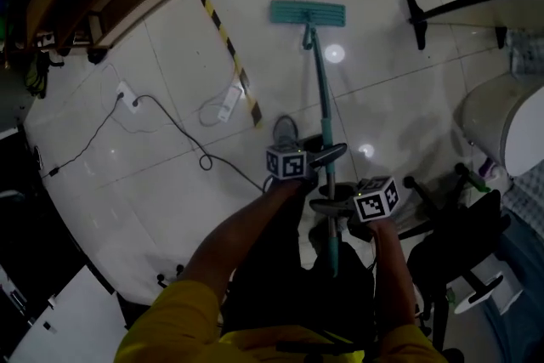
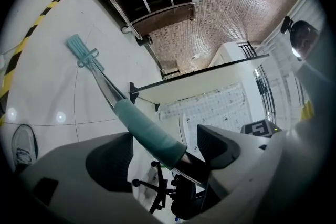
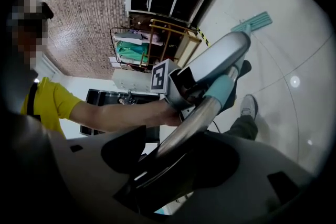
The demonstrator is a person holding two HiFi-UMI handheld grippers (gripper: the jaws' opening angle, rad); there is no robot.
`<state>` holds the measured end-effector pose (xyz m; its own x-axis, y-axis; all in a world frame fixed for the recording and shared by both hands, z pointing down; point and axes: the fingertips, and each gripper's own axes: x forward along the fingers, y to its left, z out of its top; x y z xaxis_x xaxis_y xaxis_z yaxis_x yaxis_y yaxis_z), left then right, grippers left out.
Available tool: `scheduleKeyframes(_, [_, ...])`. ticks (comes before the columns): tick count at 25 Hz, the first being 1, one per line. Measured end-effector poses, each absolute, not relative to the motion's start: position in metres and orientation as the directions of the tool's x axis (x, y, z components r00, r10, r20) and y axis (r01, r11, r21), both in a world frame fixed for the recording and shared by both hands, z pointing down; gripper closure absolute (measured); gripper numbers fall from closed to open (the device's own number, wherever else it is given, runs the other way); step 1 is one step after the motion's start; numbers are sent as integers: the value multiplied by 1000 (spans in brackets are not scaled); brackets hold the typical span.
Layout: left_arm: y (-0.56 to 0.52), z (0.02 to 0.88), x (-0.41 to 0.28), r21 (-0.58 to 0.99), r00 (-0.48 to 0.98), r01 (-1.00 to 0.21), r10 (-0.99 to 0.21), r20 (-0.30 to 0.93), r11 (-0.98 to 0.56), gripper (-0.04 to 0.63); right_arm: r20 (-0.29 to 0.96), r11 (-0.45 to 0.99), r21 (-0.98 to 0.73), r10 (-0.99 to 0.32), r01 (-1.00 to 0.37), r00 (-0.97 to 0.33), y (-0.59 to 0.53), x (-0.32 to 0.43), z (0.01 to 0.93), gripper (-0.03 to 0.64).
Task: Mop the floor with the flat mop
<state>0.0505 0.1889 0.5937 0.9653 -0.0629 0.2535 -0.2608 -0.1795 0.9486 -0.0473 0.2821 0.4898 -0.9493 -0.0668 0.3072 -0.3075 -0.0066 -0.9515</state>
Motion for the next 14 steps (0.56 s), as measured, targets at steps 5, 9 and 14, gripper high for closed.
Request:
scheduleKeyframes(5, [218,598,58,950,966,-260,-36,258,-172,225,297,2,-955,-65,-297,-953,311,-34,492,333])
scheduleKeyframes(9, [238,598,61,958,970,-241,-21,240,-157,223,294,13,-955,-44,-295,-955,331,-29,492,331])
scheduleKeyframes(14, [264,596,61,969,978,-189,63,201,-158,212,288,16,-957,-22,-289,-957,354,-22,487,331])
